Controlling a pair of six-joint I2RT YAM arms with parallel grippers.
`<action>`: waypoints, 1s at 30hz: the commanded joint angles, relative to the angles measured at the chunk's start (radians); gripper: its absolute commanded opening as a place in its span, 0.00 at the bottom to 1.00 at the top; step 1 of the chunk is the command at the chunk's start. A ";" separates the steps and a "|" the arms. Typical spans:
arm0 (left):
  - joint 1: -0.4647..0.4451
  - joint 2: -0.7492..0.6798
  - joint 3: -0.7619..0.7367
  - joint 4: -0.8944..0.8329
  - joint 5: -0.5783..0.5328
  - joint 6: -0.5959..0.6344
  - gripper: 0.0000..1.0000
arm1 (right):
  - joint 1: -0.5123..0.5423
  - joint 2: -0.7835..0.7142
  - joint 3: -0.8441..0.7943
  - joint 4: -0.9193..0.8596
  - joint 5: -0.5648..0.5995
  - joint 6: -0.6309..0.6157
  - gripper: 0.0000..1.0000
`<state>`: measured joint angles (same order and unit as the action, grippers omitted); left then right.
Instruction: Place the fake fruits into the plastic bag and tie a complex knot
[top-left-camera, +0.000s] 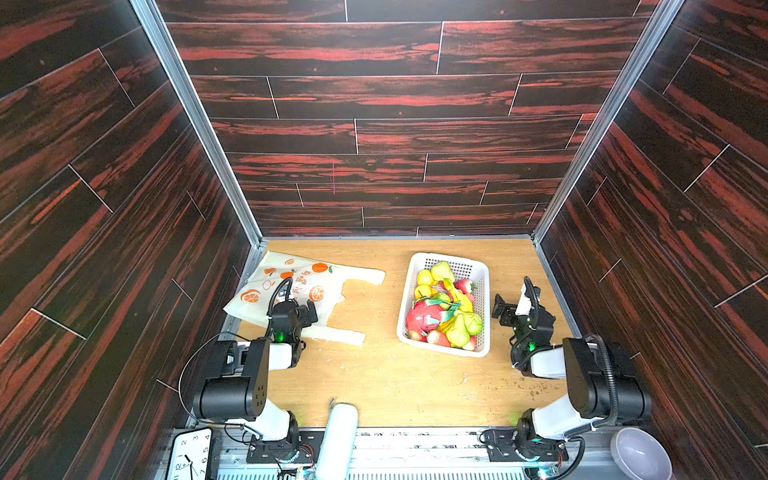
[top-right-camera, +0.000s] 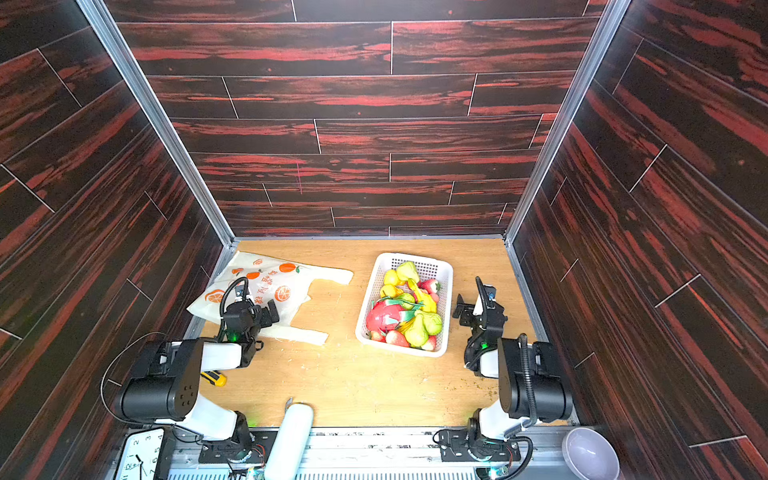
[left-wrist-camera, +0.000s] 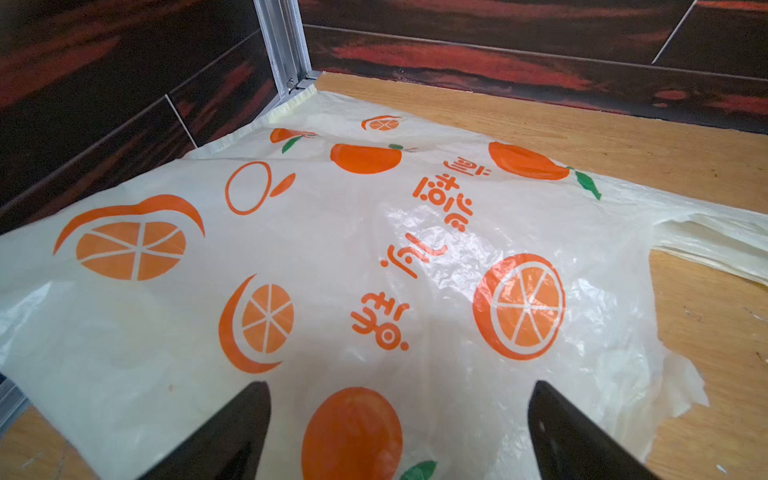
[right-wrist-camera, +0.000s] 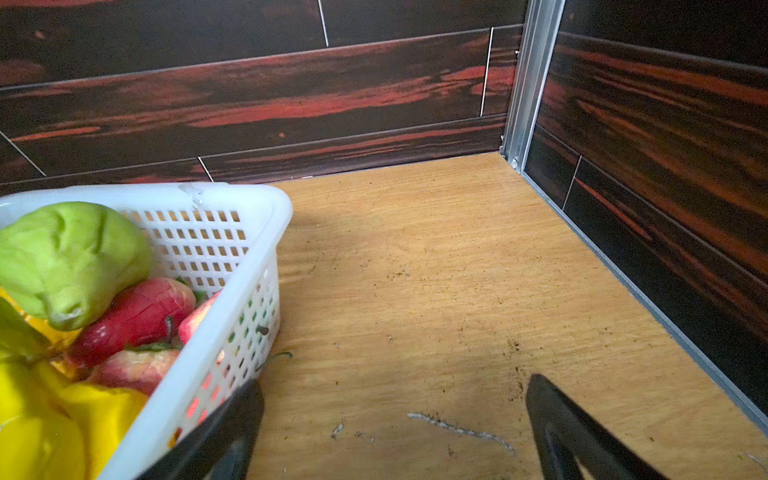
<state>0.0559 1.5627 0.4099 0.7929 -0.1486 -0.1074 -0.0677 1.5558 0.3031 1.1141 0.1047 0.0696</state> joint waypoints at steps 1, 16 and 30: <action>0.002 -0.029 0.023 -0.002 -0.003 0.005 0.99 | -0.001 0.003 0.009 0.013 -0.005 -0.005 0.99; 0.002 -0.031 0.023 -0.004 -0.007 0.001 0.99 | -0.001 0.004 0.011 0.008 -0.008 -0.002 0.99; 0.003 -0.390 0.005 -0.280 -0.043 -0.050 0.98 | -0.004 -0.319 -0.019 -0.179 0.094 0.065 0.99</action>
<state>0.0559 1.3174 0.3485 0.7132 -0.1589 -0.1204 -0.0677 1.3682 0.2813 1.0084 0.1532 0.0883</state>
